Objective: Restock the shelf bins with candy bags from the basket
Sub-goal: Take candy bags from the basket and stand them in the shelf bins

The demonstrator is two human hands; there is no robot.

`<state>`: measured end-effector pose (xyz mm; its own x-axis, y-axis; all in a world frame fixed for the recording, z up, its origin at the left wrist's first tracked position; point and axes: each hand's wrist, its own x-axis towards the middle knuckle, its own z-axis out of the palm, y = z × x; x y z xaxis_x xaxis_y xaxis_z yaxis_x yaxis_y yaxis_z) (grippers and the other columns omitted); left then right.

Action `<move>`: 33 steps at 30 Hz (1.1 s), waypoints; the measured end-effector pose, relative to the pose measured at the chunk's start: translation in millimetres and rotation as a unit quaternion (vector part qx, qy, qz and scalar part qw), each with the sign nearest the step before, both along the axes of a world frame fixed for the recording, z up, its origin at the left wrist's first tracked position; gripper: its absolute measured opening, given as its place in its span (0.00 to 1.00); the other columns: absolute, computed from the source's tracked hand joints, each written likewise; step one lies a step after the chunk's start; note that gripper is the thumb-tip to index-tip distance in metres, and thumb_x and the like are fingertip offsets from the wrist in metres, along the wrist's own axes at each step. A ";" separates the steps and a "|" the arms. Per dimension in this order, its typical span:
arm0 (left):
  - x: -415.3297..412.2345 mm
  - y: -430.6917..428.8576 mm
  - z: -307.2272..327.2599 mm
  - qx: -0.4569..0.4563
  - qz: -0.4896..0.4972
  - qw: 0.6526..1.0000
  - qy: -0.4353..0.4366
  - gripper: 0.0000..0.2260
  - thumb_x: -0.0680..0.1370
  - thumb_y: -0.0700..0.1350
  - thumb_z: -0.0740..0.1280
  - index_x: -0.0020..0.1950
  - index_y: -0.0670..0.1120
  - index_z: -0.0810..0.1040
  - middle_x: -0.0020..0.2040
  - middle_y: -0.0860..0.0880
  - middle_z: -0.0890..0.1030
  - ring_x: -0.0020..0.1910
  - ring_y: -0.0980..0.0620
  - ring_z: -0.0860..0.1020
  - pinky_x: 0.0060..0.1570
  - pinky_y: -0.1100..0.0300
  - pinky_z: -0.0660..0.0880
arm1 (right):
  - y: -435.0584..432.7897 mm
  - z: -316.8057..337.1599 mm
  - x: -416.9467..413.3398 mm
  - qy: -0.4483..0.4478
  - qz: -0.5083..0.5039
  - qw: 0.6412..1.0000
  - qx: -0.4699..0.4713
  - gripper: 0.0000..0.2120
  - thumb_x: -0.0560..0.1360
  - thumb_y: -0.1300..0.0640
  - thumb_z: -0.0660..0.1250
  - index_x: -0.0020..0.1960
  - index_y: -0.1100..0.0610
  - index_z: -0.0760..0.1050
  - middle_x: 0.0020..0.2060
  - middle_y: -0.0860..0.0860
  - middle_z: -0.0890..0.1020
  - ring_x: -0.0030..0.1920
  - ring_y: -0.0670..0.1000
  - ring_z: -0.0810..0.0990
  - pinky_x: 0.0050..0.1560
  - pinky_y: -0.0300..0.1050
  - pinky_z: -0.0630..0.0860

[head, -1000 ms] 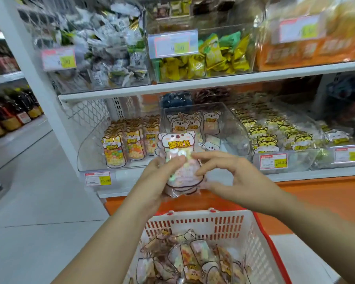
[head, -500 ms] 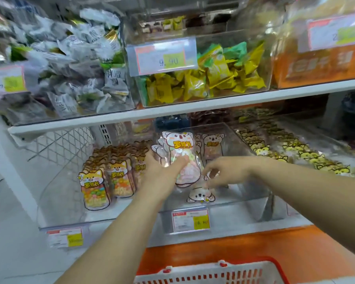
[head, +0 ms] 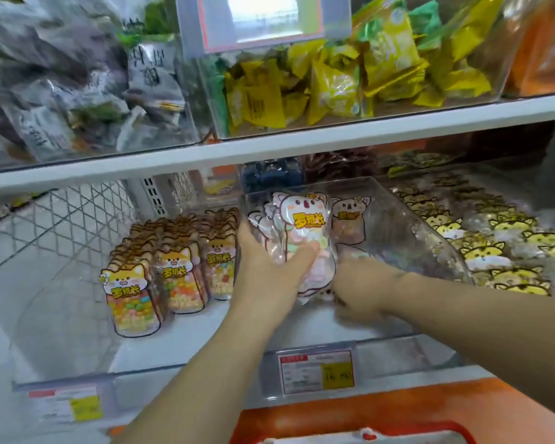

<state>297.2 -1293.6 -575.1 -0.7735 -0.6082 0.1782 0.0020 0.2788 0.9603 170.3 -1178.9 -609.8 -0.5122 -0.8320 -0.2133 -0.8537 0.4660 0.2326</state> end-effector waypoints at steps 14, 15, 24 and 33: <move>-20.9 -1.7 -27.3 0.055 -0.005 0.992 -0.110 0.43 0.74 0.51 0.76 0.80 0.49 0.53 0.66 0.57 0.70 0.61 0.55 0.71 0.60 0.61 0.66 | -14.9 24.8 -69.5 0.156 -0.202 0.940 -0.227 0.21 0.78 0.39 0.64 0.62 0.55 0.76 0.60 0.53 0.79 0.62 0.57 0.77 0.48 0.44 0.72; -25.2 -2.0 -30.1 0.066 -0.008 0.991 -0.117 0.43 0.74 0.51 0.76 0.80 0.48 0.53 0.67 0.56 0.70 0.62 0.54 0.71 0.61 0.60 0.66 | -18.5 26.2 -74.3 0.134 -0.212 0.940 -0.231 0.19 0.79 0.44 0.65 0.64 0.55 0.75 0.62 0.54 0.79 0.64 0.57 0.77 0.53 0.45 0.74; -74.2 -2.6 -46.8 0.066 -0.067 0.974 -0.205 0.34 0.70 0.48 0.80 0.67 0.45 0.63 0.62 0.51 0.77 0.58 0.50 0.77 0.57 0.59 0.72 | -20.5 46.0 -96.0 -0.088 -0.259 0.888 -0.369 0.10 0.81 0.57 0.62 0.55 0.62 0.79 0.52 0.59 0.81 0.52 0.59 0.80 0.47 0.45 0.73; -117.6 7.6 -50.6 0.006 -0.144 0.965 -0.219 0.36 0.66 0.57 0.80 0.67 0.47 0.67 0.63 0.50 0.78 0.61 0.50 0.76 0.67 0.53 0.71 | -10.3 66.5 -92.3 -0.222 -0.197 0.891 -0.343 0.15 0.83 0.53 0.54 0.42 0.57 0.73 0.38 0.54 0.75 0.39 0.53 0.72 0.37 0.45 0.67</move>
